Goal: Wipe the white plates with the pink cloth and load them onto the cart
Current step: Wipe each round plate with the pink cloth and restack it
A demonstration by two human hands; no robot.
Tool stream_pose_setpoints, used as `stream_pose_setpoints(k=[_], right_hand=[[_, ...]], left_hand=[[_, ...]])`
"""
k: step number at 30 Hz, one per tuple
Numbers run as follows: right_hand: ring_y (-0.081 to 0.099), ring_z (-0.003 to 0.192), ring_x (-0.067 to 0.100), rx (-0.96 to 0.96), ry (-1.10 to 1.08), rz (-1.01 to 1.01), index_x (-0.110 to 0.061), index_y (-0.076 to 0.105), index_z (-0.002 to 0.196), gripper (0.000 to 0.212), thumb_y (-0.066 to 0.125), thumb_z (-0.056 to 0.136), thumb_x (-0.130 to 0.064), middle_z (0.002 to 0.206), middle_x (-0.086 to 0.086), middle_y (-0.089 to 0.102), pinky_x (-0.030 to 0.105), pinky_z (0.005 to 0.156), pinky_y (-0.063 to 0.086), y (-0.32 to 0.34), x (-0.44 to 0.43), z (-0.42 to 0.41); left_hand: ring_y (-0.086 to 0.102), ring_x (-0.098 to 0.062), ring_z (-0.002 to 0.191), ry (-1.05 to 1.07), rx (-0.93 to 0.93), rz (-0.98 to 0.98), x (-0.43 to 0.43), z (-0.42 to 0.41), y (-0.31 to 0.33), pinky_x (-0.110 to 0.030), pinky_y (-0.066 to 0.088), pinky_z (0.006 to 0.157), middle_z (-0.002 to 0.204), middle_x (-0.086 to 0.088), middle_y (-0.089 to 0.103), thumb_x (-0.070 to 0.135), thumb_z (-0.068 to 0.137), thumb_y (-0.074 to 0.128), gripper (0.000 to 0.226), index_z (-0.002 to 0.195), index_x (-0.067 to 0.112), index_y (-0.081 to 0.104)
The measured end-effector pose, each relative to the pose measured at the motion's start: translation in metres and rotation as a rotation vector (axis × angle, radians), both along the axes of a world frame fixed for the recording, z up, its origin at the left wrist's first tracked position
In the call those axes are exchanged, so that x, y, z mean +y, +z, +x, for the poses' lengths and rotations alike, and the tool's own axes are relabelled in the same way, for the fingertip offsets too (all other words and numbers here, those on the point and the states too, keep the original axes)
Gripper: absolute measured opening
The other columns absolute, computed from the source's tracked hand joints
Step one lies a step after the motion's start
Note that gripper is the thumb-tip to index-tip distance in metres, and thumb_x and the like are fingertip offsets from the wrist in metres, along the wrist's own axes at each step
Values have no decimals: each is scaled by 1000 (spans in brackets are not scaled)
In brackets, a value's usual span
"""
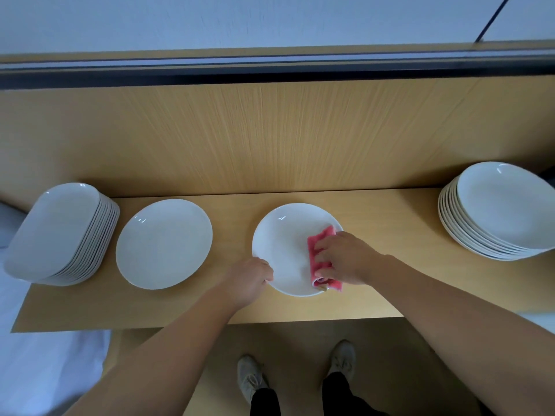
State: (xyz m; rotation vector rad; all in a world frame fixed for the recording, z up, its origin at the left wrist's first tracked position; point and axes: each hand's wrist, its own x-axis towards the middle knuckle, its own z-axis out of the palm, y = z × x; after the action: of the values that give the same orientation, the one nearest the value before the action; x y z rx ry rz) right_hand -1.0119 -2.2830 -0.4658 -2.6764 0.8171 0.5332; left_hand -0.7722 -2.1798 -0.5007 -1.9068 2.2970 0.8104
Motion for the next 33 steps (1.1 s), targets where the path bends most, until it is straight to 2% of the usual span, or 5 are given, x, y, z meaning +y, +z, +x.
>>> stream_pose_setpoints(k=[7,17,26,30,33], right_hand=[[-12,148,35,264,-81,58,-25,8,156,100,42,79,-79,163,5,-5,46,119,-3,-4,12,9],[50,116,25,188,123,-37,-26,63,113,32,53,88,-44,129,0,52,34,99,40,0,8,-8],[53,83,21,17,-62,148,-24,57,89,17,45,90,-12,86,-5,58,30,68,45,16,3,-19],[53,80,21,-151,-198,114,-25,64,97,22,46,89,-14,85,-4,61,30,65,40,26,-2,-26],[52,82,20,-217,-251,68,-26,64,97,21,47,91,-14,91,-6,65,30,66,39,37,-10,-36]], left_hand=[[57,-20,102,-2,-71,17,0,-7,5,-25,35,72,107,-1,64,8,90,45,27,101,11,68],[57,-15,112,29,-93,30,-7,-8,11,-23,42,92,120,4,66,13,93,49,31,113,18,71],[50,-19,121,14,-187,86,-6,-31,26,-24,37,92,130,4,54,7,91,48,38,126,18,58],[56,-23,98,-155,-214,34,-3,-73,40,-29,30,67,103,0,54,27,83,57,17,90,15,48],[50,-24,111,-135,-217,35,-2,-100,28,-34,35,76,121,-4,49,31,89,55,35,116,10,49]])
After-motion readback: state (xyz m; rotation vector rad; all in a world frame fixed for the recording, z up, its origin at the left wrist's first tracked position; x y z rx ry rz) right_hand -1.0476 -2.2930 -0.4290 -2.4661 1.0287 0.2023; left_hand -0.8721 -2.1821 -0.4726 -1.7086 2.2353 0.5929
